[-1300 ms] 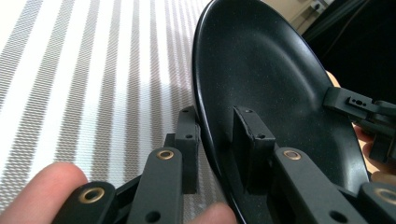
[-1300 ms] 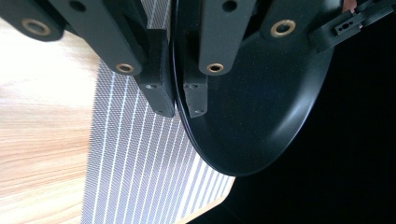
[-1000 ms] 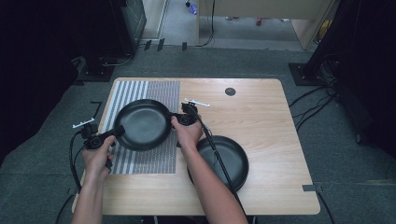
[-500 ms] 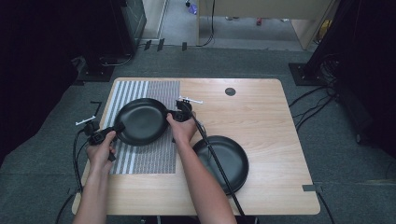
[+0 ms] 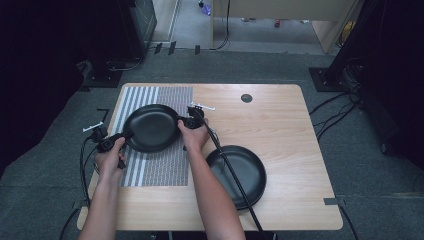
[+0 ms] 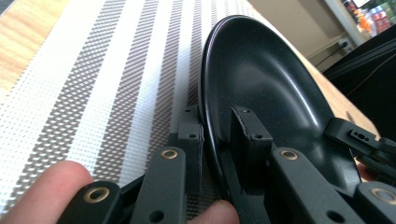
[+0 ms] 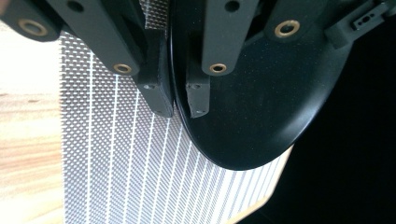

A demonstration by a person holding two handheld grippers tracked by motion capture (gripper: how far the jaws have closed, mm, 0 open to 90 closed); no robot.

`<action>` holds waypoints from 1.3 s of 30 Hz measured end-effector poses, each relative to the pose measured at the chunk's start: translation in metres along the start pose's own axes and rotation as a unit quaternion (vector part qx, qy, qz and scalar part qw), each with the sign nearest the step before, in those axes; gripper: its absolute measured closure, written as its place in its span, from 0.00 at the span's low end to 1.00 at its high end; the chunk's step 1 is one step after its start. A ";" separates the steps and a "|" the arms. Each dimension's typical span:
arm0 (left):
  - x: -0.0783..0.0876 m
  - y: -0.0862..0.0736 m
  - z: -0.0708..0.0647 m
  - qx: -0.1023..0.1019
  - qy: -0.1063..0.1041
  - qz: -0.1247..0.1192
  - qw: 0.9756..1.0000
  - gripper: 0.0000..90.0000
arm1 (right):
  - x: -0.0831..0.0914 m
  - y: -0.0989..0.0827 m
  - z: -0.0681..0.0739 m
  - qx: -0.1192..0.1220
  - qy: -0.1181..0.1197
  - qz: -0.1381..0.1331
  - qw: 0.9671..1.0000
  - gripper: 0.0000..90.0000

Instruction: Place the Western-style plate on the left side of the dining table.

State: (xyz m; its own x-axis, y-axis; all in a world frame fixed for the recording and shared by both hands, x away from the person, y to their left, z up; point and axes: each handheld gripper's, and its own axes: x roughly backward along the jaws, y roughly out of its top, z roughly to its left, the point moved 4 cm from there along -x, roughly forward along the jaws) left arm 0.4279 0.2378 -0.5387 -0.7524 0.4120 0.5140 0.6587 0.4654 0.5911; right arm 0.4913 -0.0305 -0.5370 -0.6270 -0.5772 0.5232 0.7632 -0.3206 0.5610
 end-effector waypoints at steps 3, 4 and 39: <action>-0.002 -0.002 0.003 0.001 0.006 0.005 1.000 0.83 | -0.005 -0.005 -0.002 0.012 -0.008 0.002 1.000 0.91; -0.002 -0.003 0.003 0.001 0.007 0.006 1.000 0.83 | -0.006 -0.005 -0.002 0.017 -0.007 -0.002 1.000 0.91; 0.041 -0.014 -0.037 -0.150 0.067 0.016 0.986 0.15 | 0.097 0.016 0.007 0.148 0.021 0.009 0.989 0.32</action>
State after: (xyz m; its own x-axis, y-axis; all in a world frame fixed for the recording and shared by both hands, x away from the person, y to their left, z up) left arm 0.3870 0.2195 -0.5032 -0.7377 0.3070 0.6013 0.6668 0.1919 0.7201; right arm 0.4412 -0.0863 -0.4728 -0.6020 -0.6130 0.5117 0.6912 -0.0792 0.7183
